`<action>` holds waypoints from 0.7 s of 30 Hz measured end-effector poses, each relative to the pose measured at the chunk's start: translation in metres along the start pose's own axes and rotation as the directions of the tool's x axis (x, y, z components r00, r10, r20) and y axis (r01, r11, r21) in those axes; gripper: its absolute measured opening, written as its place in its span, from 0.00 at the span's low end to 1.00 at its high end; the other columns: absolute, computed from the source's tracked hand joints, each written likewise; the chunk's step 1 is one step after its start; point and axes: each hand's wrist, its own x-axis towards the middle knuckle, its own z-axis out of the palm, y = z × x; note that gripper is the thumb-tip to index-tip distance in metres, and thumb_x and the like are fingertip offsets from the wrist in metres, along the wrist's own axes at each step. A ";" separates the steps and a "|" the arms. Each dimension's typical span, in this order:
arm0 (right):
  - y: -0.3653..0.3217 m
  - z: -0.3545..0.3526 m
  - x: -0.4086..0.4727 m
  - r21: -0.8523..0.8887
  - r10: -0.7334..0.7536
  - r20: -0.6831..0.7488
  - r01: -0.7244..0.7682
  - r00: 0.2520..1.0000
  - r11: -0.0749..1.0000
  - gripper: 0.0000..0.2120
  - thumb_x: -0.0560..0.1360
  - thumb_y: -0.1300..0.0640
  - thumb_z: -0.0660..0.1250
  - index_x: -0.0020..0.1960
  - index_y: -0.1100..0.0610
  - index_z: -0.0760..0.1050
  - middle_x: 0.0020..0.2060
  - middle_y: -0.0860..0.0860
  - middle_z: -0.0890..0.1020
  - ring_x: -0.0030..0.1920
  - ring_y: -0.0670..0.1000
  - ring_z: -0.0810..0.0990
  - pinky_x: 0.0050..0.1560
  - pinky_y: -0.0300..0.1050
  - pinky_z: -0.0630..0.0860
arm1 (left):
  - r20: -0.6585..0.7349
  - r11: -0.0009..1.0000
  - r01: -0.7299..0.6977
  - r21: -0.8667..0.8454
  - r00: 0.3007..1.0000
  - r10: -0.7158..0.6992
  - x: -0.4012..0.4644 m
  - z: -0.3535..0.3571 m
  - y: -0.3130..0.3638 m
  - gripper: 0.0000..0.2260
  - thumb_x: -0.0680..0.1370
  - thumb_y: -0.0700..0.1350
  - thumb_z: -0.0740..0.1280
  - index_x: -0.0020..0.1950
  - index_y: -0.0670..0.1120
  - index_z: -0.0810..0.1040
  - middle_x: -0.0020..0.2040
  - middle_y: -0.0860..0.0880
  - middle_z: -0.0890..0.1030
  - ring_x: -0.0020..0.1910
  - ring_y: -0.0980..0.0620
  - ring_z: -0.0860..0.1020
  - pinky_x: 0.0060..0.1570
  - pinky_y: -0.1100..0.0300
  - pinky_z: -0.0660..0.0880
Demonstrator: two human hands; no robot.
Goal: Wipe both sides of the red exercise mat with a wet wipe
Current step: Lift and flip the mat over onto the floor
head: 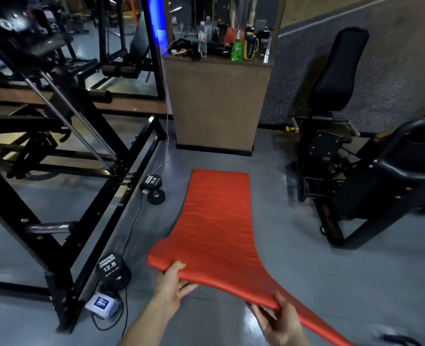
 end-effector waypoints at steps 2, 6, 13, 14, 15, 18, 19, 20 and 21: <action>-0.004 -0.004 0.018 -0.022 -0.036 -0.002 0.036 0.999 0.999 0.26 0.74 0.61 0.69 0.71 0.66 0.72 0.56 0.67 0.81 0.53 0.68 0.83 0.28 0.54 0.82 | 0.009 1.000 0.019 0.011 1.000 -0.020 0.010 0.005 0.003 0.12 0.79 0.33 0.66 0.63 0.39 0.75 0.56 0.39 0.81 0.46 0.40 0.80 0.29 0.50 0.83; -0.038 0.070 0.022 -0.080 -0.205 0.079 0.211 0.976 0.974 0.15 0.81 0.62 0.62 0.67 0.62 0.74 0.41 0.58 0.84 0.44 0.60 0.83 0.25 0.44 0.80 | 0.130 0.999 -0.031 -0.045 0.991 0.036 0.029 0.045 0.052 0.14 0.79 0.32 0.65 0.64 0.41 0.74 0.65 0.35 0.79 0.52 0.40 0.81 0.33 0.49 0.84; -0.120 0.250 -0.103 0.111 -0.658 0.330 0.664 0.677 0.739 0.05 0.78 0.64 0.67 0.44 0.57 0.75 0.38 0.53 0.78 0.35 0.50 0.79 0.29 0.43 0.79 | 0.465 0.901 -0.247 -0.358 0.789 0.401 -0.025 0.139 0.199 0.09 0.81 0.36 0.63 0.58 0.47 0.77 0.57 0.45 0.84 0.49 0.47 0.85 0.42 0.52 0.84; -0.117 0.252 -0.112 0.144 -0.699 0.376 0.707 0.609 0.693 0.03 0.77 0.63 0.67 0.48 0.57 0.75 0.40 0.52 0.78 0.35 0.51 0.79 0.29 0.44 0.79 | 0.476 0.886 -0.277 -0.373 0.762 0.438 -0.030 0.135 0.204 0.09 0.82 0.37 0.63 0.58 0.47 0.78 0.55 0.47 0.84 0.49 0.49 0.85 0.44 0.53 0.84; -0.111 0.249 -0.113 0.167 -0.729 0.390 0.735 0.563 0.657 0.06 0.76 0.63 0.67 0.52 0.57 0.75 0.42 0.52 0.79 0.37 0.52 0.80 0.29 0.45 0.79 | 0.466 0.881 -0.289 -0.374 0.763 0.448 -0.028 0.129 0.202 0.10 0.81 0.38 0.63 0.60 0.47 0.78 0.54 0.48 0.85 0.49 0.50 0.85 0.43 0.55 0.84; -0.071 0.210 -0.076 0.075 -0.715 0.254 0.724 0.651 0.686 0.04 0.77 0.66 0.66 0.49 0.59 0.77 0.40 0.51 0.81 0.39 0.53 0.79 0.27 0.44 0.79 | 0.318 0.925 -0.215 -0.312 0.894 0.315 0.004 0.096 0.155 0.11 0.80 0.37 0.64 0.57 0.49 0.80 0.50 0.50 0.86 0.48 0.50 0.82 0.35 0.58 0.82; -0.056 0.194 -0.059 0.010 -0.678 0.170 0.687 0.715 0.727 0.02 0.76 0.66 0.66 0.46 0.60 0.77 0.37 0.52 0.80 0.37 0.54 0.79 0.25 0.44 0.79 | 0.265 0.944 -0.177 -0.279 0.931 0.253 0.018 0.083 0.136 0.11 0.79 0.37 0.65 0.57 0.49 0.80 0.51 0.49 0.86 0.49 0.49 0.82 0.34 0.57 0.82; -0.045 0.183 -0.044 -0.037 -0.638 0.099 0.643 0.764 0.765 0.01 0.76 0.65 0.67 0.46 0.62 0.77 0.35 0.53 0.80 0.34 0.53 0.80 0.25 0.43 0.78 | 0.228 0.956 -0.142 -0.257 0.952 0.203 0.030 0.072 0.120 0.12 0.79 0.36 0.65 0.58 0.49 0.80 0.54 0.47 0.85 0.50 0.48 0.83 0.35 0.55 0.83; -0.038 0.172 -0.030 -0.063 -0.613 0.044 0.614 0.789 0.787 0.02 0.76 0.65 0.67 0.49 0.63 0.77 0.35 0.55 0.81 0.31 0.52 0.81 0.25 0.44 0.79 | 0.210 0.966 -0.116 -0.233 0.963 0.166 0.042 0.064 0.108 0.13 0.78 0.36 0.66 0.60 0.48 0.80 0.57 0.44 0.84 0.52 0.46 0.83 0.36 0.54 0.83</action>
